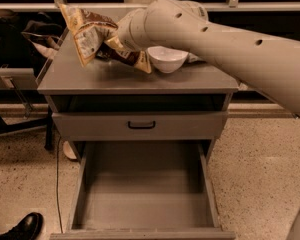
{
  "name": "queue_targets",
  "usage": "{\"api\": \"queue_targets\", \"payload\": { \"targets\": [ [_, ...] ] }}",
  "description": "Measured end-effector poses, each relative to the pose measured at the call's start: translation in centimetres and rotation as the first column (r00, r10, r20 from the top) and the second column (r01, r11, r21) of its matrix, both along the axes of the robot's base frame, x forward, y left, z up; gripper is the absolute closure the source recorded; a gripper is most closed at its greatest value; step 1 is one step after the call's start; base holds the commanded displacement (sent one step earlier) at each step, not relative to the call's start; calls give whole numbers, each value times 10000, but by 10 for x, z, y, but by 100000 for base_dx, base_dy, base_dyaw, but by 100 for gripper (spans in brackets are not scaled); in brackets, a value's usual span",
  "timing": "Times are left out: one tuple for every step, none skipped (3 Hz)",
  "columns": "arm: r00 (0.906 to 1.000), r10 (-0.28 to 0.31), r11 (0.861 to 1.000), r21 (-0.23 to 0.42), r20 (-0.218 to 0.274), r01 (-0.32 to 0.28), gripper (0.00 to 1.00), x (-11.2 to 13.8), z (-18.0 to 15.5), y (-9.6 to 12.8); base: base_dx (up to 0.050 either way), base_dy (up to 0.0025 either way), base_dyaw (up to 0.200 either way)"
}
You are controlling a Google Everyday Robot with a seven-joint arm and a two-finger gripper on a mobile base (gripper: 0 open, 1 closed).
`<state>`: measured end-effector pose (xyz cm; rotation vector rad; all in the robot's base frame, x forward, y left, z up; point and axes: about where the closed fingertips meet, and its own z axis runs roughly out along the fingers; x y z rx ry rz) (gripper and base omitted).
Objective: Pick brown chip bag from middle drawer and place on counter
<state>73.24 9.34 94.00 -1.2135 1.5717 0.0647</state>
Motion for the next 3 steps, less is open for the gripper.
{"api": "queue_targets", "payload": {
  "targets": [
    [10000,0,10000,0,0,0,44,0,0,0,0,0,0],
    [10000,1,10000,0,0,-1,21,0,0,0,0,0,0],
    [10000,2,10000,0,1,-2,0,0,0,0,0,0,0]
  ]
}}
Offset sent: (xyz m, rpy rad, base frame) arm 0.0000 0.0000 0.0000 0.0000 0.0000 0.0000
